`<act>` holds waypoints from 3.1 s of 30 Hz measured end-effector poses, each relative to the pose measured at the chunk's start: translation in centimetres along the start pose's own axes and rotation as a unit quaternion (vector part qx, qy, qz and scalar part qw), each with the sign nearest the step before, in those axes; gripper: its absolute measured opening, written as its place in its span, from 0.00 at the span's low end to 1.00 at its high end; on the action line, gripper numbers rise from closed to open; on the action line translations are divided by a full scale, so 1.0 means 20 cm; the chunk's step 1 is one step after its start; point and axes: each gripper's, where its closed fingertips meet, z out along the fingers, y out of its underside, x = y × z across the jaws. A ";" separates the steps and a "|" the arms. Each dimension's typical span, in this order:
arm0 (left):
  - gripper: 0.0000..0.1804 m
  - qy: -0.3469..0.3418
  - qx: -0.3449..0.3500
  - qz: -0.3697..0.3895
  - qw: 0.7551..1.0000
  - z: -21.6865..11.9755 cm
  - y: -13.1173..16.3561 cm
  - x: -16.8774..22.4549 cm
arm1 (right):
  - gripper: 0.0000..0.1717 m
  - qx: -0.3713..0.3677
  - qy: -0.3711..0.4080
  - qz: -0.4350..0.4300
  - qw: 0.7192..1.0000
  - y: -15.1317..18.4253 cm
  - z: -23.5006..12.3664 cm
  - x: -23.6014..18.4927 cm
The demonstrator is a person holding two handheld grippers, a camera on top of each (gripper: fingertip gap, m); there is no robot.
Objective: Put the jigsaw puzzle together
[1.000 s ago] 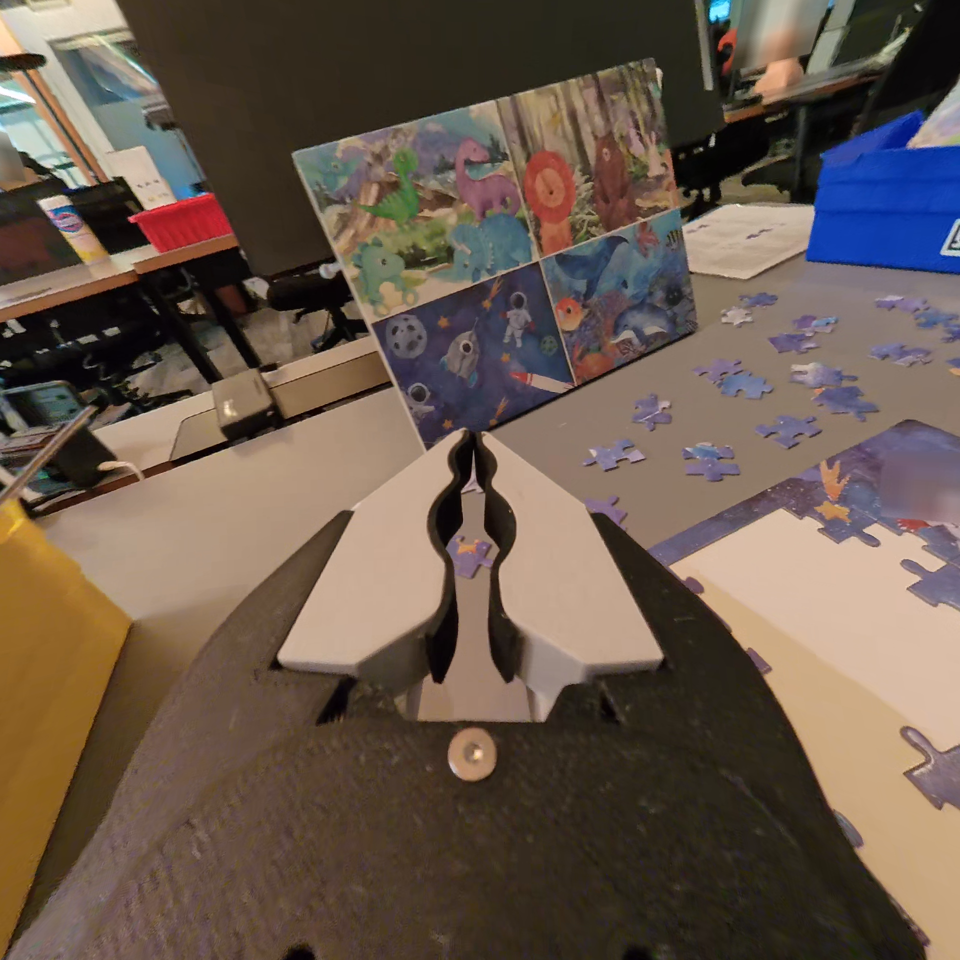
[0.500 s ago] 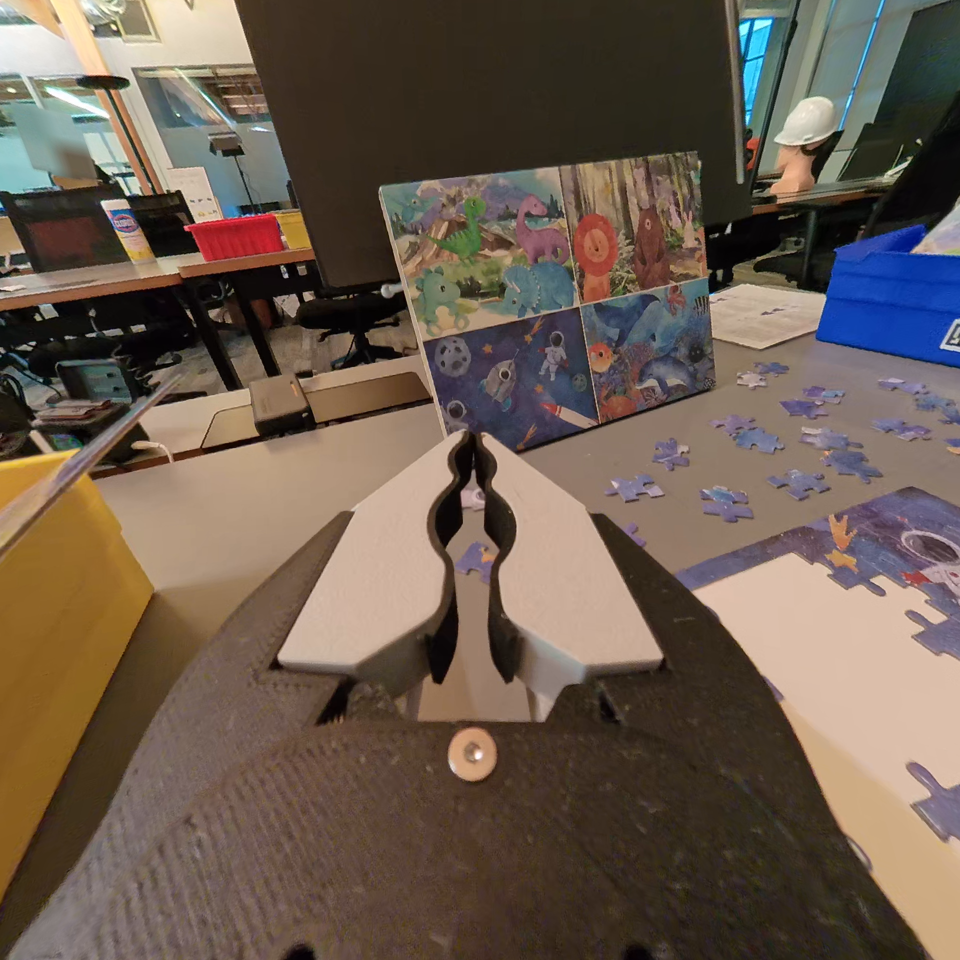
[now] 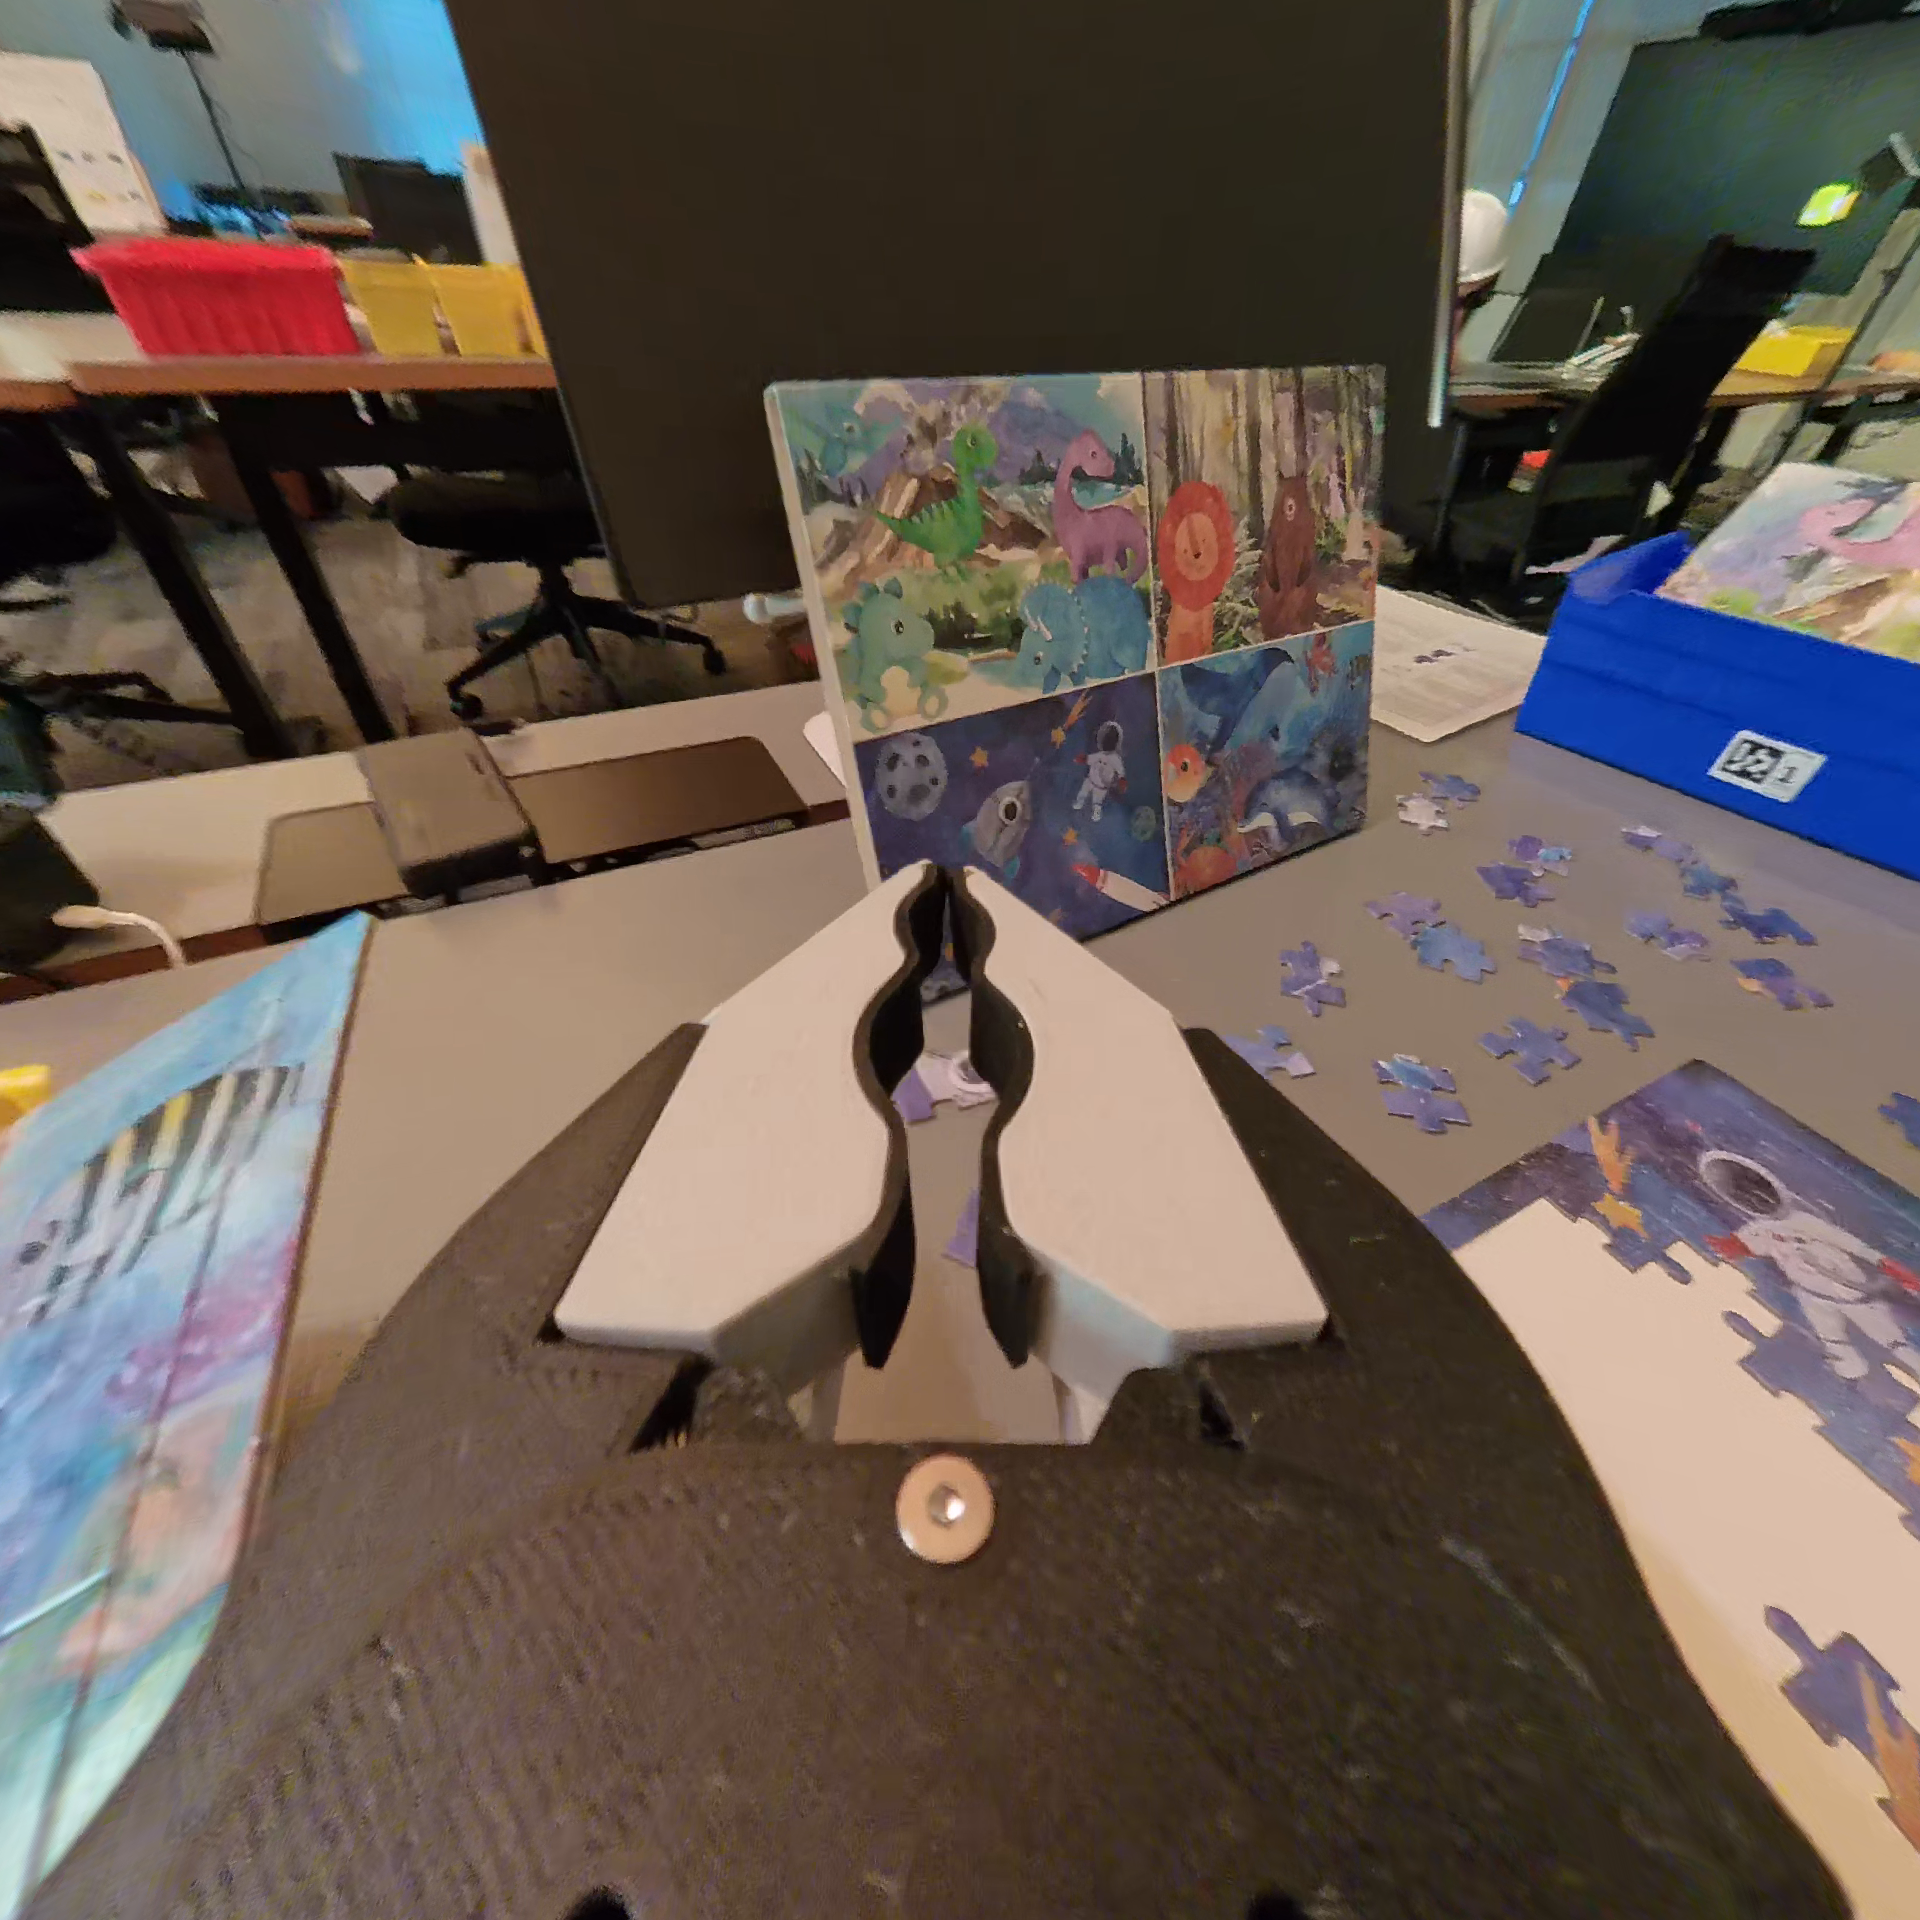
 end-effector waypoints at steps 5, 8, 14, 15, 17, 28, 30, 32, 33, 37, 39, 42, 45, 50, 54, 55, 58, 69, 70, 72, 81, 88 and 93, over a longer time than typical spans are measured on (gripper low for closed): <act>0.00 0.025 -0.071 0.003 0.997 0.05 0.16 0.02 | 0.07 0.047 -0.083 -0.038 0.995 -0.25 0.04 -0.37; 0.00 0.036 -0.096 0.023 0.995 0.06 0.22 0.06 | 0.07 0.024 -0.035 -0.109 0.993 -0.29 0.09 -0.44; 0.01 0.066 -0.127 0.036 0.989 0.05 0.35 0.19 | 0.16 0.024 0.005 -0.058 0.998 -0.25 0.06 -0.27; 0.01 0.067 -0.133 0.041 0.988 0.04 0.37 0.20 | 0.18 0.023 0.002 -0.035 0.999 -0.23 0.04 -0.24; 0.01 0.072 -0.139 0.047 0.987 0.04 0.38 0.22 | 0.19 0.034 0.010 -0.005 0.999 -0.20 -0.02 -0.20; 0.02 0.125 -0.110 0.027 0.986 0.05 0.29 0.34 | 0.22 0.027 0.061 0.027 0.997 -0.03 -0.09 -0.03; 0.02 0.124 -0.110 0.021 0.986 0.05 0.30 0.33 | 0.22 0.034 0.037 0.036 0.998 -0.04 -0.07 -0.04; 0.02 0.122 -0.110 0.016 0.986 0.05 0.31 0.31 | 0.23 0.035 0.021 0.041 0.998 -0.05 -0.05 -0.04; 0.02 0.121 -0.108 0.015 0.987 0.05 0.31 0.31 | 0.24 0.027 0.026 0.034 0.999 -0.05 -0.04 -0.03; 0.03 0.125 -0.101 0.005 0.987 0.05 0.30 0.31 | 0.27 -0.024 0.056 -0.047 0.997 0.01 0.00 0.08; 0.03 0.125 -0.103 0.004 0.987 0.05 0.31 0.30 | 0.31 -0.020 0.002 -0.058 0.998 0.00 0.01 0.04; 0.03 0.127 -0.101 0.002 0.987 0.05 0.31 0.31 | 0.34 -0.030 -0.039 -0.053 0.997 0.00 0.03 0.06; 0.03 0.129 -0.097 -0.005 0.987 0.05 0.30 0.30 | 0.29 -0.034 -0.057 -0.051 0.997 0.01 0.03 0.07; 0.03 0.129 -0.094 -0.011 0.987 0.05 0.30 0.30 | 0.17 -0.032 -0.053 -0.062 0.996 0.02 0.02 0.07; 0.03 0.130 -0.093 -0.008 0.987 0.05 0.29 0.30 | 0.16 -0.030 -0.054 -0.060 0.996 0.03 0.02 0.05; 0.02 0.129 -0.093 -0.008 0.987 0.05 0.29 0.30 | 0.16 -0.029 -0.056 -0.060 0.996 0.03 0.02 0.04; 0.02 0.130 -0.090 -0.010 0.987 0.04 0.29 0.30 | 0.16 -0.022 -0.073 -0.059 0.995 0.02 0.02 0.00; 0.02 0.121 -0.093 -0.011 0.988 0.05 0.29 0.29 | 0.08 0.049 -0.245 -0.175 0.952 -0.42 0.08 -0.88; 0.02 0.116 -0.093 -0.006 0.989 0.04 0.29 0.28 | 0.10 0.037 -0.258 -0.198 0.945 -0.42 0.12 -0.99; 0.03 0.106 -0.094 0.003 0.990 0.03 0.29 0.26 | 0.10 0.015 -0.250 -0.243 0.937 -0.43 0.20 -1.11; 0.03 0.111 -0.086 -0.003 0.990 0.01 0.25 0.25 | 0.19 -0.047 -0.024 -0.162 0.985 -0.37 0.07 -0.36; 0.03 0.106 -0.095 -0.002 0.990 0.03 0.28 0.25 | 0.23 -0.031 -0.008 -0.070 0.997 -0.19 0.10 -0.13; 0.03 0.103 -0.096 -0.009 0.990 0.03 0.29 0.23 | 0.25 -0.048 -0.037 -0.074 0.995 -0.18 0.21 -0.10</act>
